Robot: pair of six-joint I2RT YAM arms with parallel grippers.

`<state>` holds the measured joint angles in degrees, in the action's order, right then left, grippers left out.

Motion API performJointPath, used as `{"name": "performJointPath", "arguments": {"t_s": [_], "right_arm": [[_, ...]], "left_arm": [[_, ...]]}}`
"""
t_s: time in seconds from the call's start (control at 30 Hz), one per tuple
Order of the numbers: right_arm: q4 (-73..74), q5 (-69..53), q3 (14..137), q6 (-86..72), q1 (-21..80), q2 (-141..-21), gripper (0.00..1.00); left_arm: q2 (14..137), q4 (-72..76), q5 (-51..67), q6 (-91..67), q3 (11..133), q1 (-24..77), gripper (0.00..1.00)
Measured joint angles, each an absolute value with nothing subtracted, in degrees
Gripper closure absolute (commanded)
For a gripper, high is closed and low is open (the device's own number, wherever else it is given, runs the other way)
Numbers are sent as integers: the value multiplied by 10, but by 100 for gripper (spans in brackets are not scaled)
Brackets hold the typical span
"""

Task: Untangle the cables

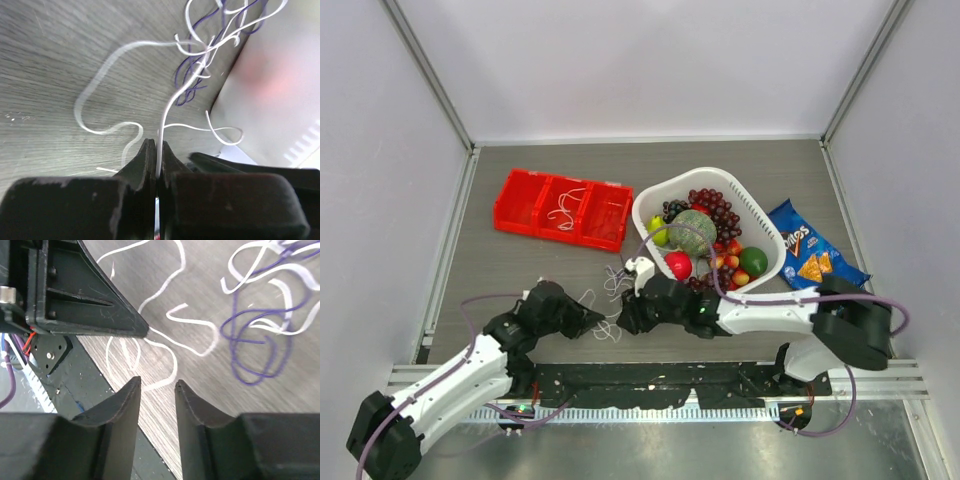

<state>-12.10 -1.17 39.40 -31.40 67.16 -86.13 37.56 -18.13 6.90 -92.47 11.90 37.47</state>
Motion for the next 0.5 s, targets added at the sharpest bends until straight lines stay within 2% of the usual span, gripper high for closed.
{"name": "performJointPath", "arguments": {"t_s": [0.1, 0.23, 0.33, 0.5], "right_arm": [[-74, 29, 392, -305, 671, -784, 51], [-32, 84, 392, -294, 670, -650, 51], [0, 125, 392, -286, 670, -559, 51], [43, 164, 392, -279, 669, -477, 51]], "left_arm": [[367, -243, 20, -879, 165, 374, 100], [381, -307, -39, -783, 282, 357, 100], [431, -326, -62, -690, 402, 305, 100], [517, -308, -63, -594, 518, 192, 100]]}}
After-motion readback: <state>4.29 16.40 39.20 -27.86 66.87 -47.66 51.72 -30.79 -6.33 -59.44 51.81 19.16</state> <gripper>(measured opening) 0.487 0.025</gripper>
